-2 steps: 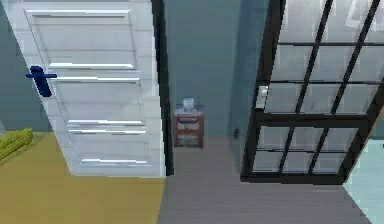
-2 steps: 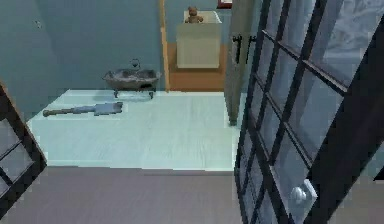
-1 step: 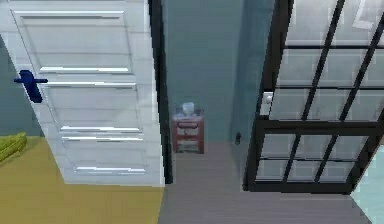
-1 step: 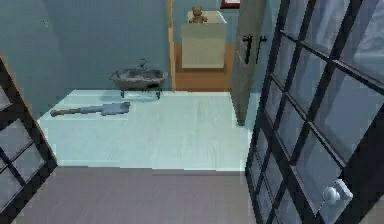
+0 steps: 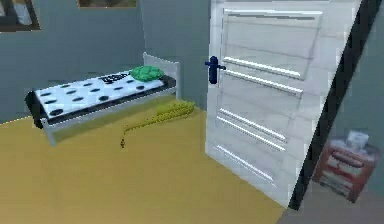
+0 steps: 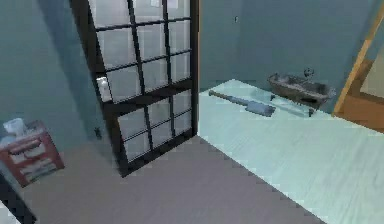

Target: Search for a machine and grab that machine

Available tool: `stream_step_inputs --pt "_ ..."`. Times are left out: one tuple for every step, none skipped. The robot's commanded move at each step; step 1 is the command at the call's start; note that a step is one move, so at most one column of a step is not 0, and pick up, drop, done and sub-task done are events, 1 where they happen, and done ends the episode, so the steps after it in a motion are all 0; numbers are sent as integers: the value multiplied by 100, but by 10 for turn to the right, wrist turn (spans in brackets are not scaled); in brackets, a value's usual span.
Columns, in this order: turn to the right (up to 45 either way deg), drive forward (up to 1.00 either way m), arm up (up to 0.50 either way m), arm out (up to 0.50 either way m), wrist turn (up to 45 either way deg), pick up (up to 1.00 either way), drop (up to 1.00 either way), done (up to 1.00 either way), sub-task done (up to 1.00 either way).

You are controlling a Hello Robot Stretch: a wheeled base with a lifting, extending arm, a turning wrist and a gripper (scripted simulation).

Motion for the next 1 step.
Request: stream_step_inputs --pt "-390 0 0 0 0 0 0 0 0"
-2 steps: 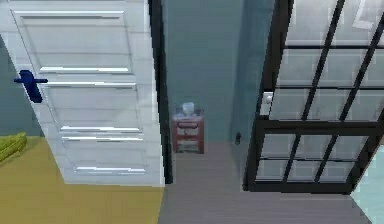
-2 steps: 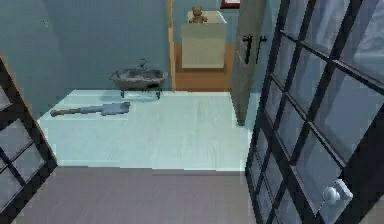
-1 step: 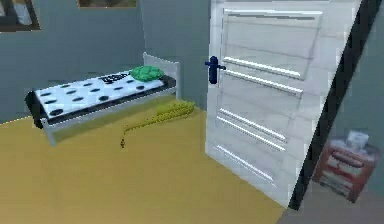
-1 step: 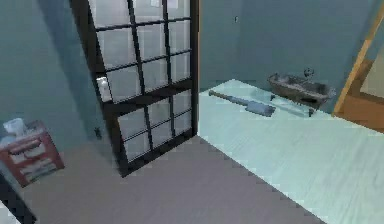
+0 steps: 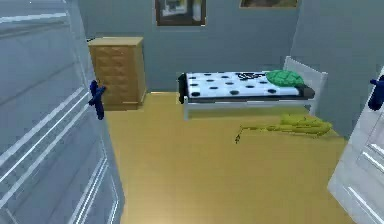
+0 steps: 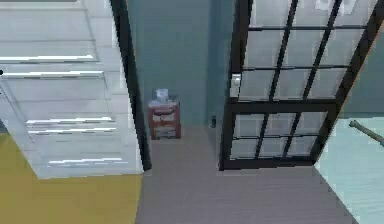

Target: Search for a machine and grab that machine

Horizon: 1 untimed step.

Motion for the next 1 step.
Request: stream_step_inputs --pt "0 100 0 0 0 0 0 0 0"
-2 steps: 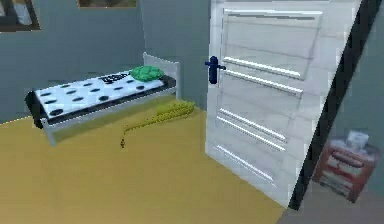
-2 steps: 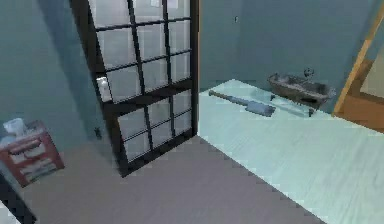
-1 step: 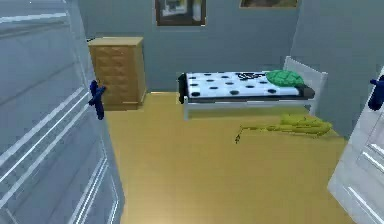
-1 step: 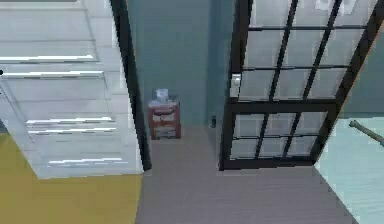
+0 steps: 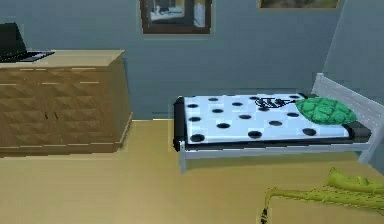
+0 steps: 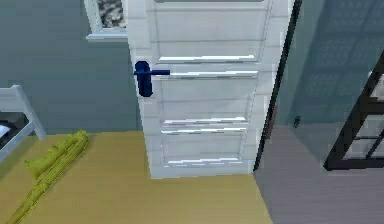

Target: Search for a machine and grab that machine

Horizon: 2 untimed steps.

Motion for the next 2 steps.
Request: stream_step_inputs --pt "-60 0 0 0 0 0 0 0 0" --pt "0 35 0 0 0 0 0 0 0"
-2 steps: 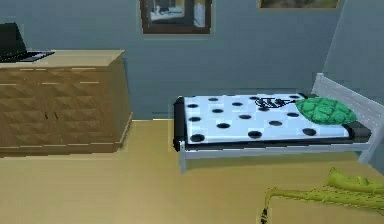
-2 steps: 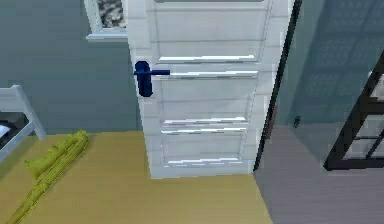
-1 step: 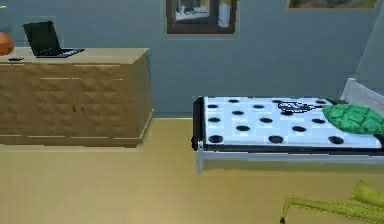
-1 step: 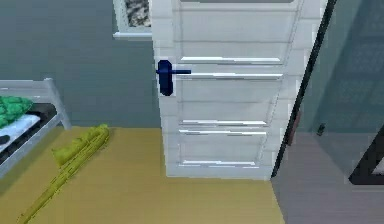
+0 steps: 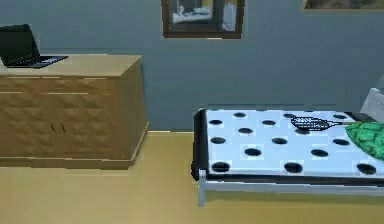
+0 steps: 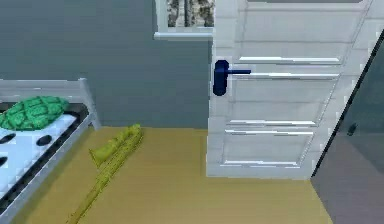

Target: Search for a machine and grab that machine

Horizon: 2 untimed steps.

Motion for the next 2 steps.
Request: stream_step_inputs --pt "-330 0 0 0 0 0 0 0 0" --pt "0 100 0 0 0 0 0 0 0"
